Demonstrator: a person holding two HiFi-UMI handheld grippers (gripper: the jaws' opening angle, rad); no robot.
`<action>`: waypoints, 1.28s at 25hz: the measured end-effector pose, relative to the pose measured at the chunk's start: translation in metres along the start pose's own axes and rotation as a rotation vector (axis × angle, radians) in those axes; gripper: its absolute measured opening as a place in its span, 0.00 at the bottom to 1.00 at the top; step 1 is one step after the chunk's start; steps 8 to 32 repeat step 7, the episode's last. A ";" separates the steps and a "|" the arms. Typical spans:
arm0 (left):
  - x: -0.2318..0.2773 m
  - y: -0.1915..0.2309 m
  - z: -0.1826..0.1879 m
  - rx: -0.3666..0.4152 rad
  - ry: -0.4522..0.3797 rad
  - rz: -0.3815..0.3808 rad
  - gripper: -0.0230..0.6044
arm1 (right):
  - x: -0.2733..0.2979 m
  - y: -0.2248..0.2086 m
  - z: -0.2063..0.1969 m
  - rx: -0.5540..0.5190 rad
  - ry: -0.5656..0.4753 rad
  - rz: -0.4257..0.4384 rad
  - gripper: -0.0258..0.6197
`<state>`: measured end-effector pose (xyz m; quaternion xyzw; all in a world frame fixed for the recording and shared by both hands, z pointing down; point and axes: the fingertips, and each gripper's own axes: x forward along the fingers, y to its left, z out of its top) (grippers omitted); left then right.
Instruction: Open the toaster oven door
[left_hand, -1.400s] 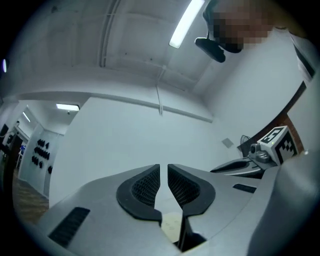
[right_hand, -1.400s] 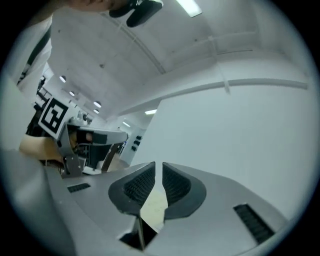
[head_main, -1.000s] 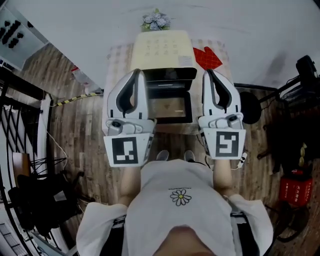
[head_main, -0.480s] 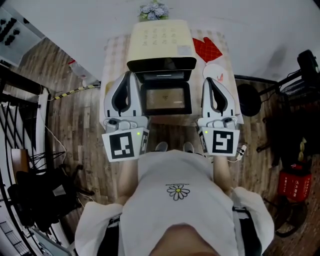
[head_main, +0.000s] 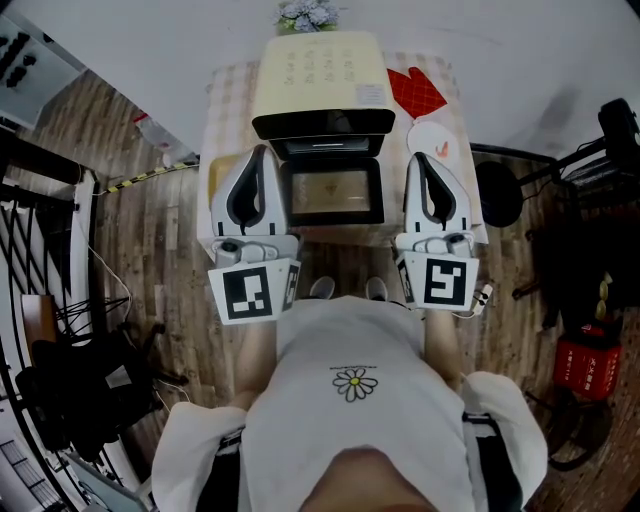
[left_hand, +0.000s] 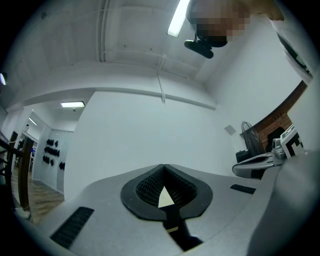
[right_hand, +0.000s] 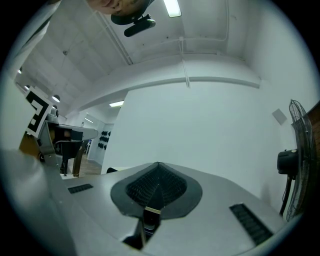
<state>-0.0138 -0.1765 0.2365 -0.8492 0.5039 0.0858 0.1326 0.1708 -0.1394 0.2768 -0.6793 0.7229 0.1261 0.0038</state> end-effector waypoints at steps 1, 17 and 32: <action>0.000 -0.001 -0.001 -0.001 -0.001 -0.002 0.06 | 0.000 0.000 0.000 0.003 0.000 -0.001 0.06; -0.003 0.002 -0.006 -0.003 0.016 0.002 0.06 | -0.001 0.004 -0.002 0.010 0.002 0.003 0.05; -0.003 0.002 -0.006 -0.003 0.016 0.002 0.06 | -0.001 0.004 -0.002 0.010 0.002 0.003 0.05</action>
